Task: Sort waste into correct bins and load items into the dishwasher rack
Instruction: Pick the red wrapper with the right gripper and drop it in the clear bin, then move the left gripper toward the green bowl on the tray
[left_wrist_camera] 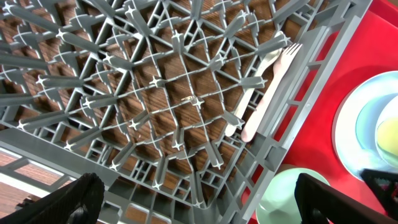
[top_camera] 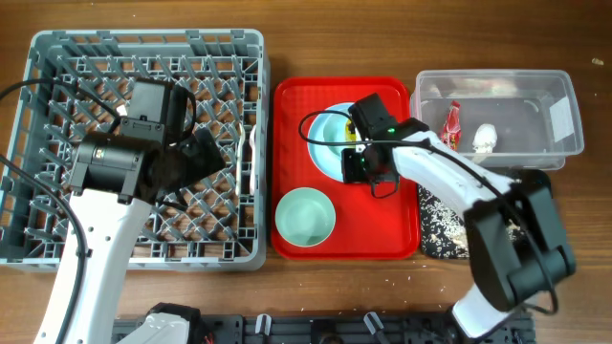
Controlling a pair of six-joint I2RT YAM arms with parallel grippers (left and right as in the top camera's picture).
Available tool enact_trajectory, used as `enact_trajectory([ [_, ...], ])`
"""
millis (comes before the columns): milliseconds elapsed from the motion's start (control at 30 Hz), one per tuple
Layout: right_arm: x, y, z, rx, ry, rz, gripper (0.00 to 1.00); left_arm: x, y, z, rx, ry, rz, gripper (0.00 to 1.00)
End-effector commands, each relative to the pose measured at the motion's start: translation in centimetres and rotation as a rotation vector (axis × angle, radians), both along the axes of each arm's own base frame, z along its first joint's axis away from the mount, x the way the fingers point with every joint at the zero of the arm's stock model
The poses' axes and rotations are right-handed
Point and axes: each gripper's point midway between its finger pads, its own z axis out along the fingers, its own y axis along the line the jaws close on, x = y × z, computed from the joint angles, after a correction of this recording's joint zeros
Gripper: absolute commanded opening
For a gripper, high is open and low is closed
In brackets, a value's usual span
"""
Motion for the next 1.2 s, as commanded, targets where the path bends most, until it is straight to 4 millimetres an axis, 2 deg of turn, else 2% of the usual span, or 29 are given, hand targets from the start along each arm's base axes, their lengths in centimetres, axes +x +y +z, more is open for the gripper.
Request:
enact_trajectory([
  [0,0.8,0.7,6.1,0.084,-0.158,0.036,0.09,0.1,0.4,0.0,0.011,-0.003,0.013,1.0],
  [33,1.4,0.3,7.9,0.08,-0.222,0.034,0.1,0.1,0.4,0.0,0.011,-0.003,0.013,1.0],
  [67,2.4,-1.2,9.6,0.035,-0.301,-0.004,0.13,0.1,0.4,0.0,0.011,-0.003,0.013,1.0],
  [100,3.4,-3.4,11.1,-0.039,-0.38,-0.061,0.31,0.1,0.4,0.0,0.011,-0.002,0.013,1.0],
  [133,4.3,-6.2,12.6,-0.133,-0.455,-0.134,0.54,0.1,0.4,0.0,0.011,-0.003,0.013,1.0],
  [167,5.0,-9.8,14.1,-0.249,-0.523,-0.226,0.64,0.1,0.4,0.0,0.011,-0.003,0.013,1.0],
  [200,5.2,-12.7,15.1,-0.339,-0.557,-0.297,0.79,0.1,0.4,0.0,0.011,-0.002,0.013,1.0],
  [233,5.2,-15.0,15.6,-0.417,-0.574,-0.351,0.98,0.1,0.4,0.0,0.011,-0.003,0.013,1.0],
  [267,5.1,-18.5,16.2,-0.549,-0.578,-0.391,1.0,0.1,0.4,0.0,0.011,-0.003,0.013,1.0],
  [300,5.0,-19.7,16.2,-0.587,-0.565,-0.363,1.0,0.1,0.4,0.0,0.011,-0.003,0.013,1.0],
  [367,5.0,-20.5,16.1,-0.611,-0.554,-0.333,1.0,0.1,0.4,0.0,0.011,-0.003,0.013,1.0],
  [433,5.0,-20.6,16.1,-0.617,-0.552,-0.32,1.0,0.1,0.4,0.0,0.011,-0.003,0.013,1.0],
  [567,5.2,-19.3,15.6,-0.54,-0.54,-0.29,1.0,0.1,0.4,0.0,0.011,-0.002,0.013,1.0],
  [633,5.2,-18.2,15.2,-0.478,-0.531,-0.266,1.0,3.0,1.2,1.9,0.08,-0.146,-0.008,1.0],
  [667,5.2,-17.6,15.0,-0.441,-0.524,-0.251,1.0,3.8,1.0,2.5,0.071,-0.186,-0.006,1.0],
  [833,5.3,-17.1,14.9,-0.417,-0.521,-0.242,1.0,3.7,1.0,2.5,0.071,-0.184,-0.006,1.0],
  [933,5.3,-17.1,14.8,-0.417,-0.52,-0.242,1.0,4.8,0.6,3.2,0.046,-0.239,0.001,1.0],
  [967,5.3,-17.1,14.8,-0.417,-0.52,-0.242,1.0,4.8,-0.4,3.1,-0.008,-0.234,-0.025,1.0],
  [1000,5.3,-17.1,14.8,-0.417,-0.52,-0.242,1.0,3.6,-3.5,2.3,-0.175,-0.169,-0.104,0.98],
  [1033,5.3,-17.1,14.9,-0.417,-0.521,-0.242,1.0,2.3,-6.3,1.4,-0.299,-0.098,-0.188,0.8],
  [1067,5.3,-17.1,14.8,-0.417,-0.52,-0.242,1.0,0.5,-9.2,0.0,-0.377,-0.022,-0.314,0.5],
  [1100,5.3,-17.1,14.9,-0.417,-0.521,-0.242,1.0,-1.2,-11.5,-2.1,-0.384,0.047,-0.403,0.36],
  [1167,5.3,-17.1,14.9,-0.417,-0.521,-0.242,1.0,-3.0,-14.3,-4.8,-0.372,0.098,-0.515,0.17],
])
